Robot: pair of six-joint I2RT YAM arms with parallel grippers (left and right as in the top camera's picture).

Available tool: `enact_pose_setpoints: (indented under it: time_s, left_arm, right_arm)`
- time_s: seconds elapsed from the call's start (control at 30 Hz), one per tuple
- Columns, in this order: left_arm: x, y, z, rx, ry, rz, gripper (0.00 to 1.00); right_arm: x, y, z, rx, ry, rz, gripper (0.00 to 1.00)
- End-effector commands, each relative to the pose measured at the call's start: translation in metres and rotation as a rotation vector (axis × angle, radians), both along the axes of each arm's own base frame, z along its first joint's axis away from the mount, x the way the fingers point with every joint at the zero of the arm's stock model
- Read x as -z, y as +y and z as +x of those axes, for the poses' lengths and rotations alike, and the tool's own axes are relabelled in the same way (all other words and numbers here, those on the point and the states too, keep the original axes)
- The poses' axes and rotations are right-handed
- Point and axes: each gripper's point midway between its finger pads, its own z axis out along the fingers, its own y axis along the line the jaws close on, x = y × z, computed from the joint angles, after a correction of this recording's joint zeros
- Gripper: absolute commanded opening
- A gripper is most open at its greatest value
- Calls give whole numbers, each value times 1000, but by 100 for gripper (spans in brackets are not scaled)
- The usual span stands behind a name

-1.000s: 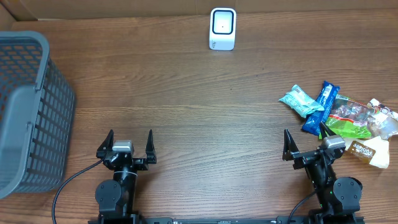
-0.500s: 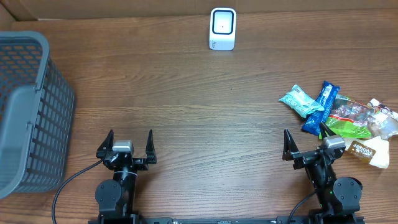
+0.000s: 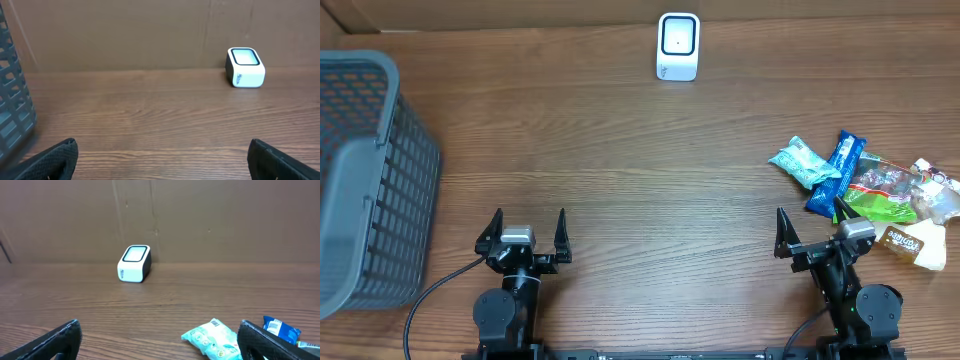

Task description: Scan the item barcode

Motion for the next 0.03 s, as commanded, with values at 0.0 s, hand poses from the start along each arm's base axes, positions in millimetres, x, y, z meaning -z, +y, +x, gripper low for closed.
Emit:
enact_pose_setpoints:
  time_s: [0.0]
  left_arm:
    - [0,1,0,-9,-5,13,100]
  right_arm:
    - [1,0,0,2,-7,0,100]
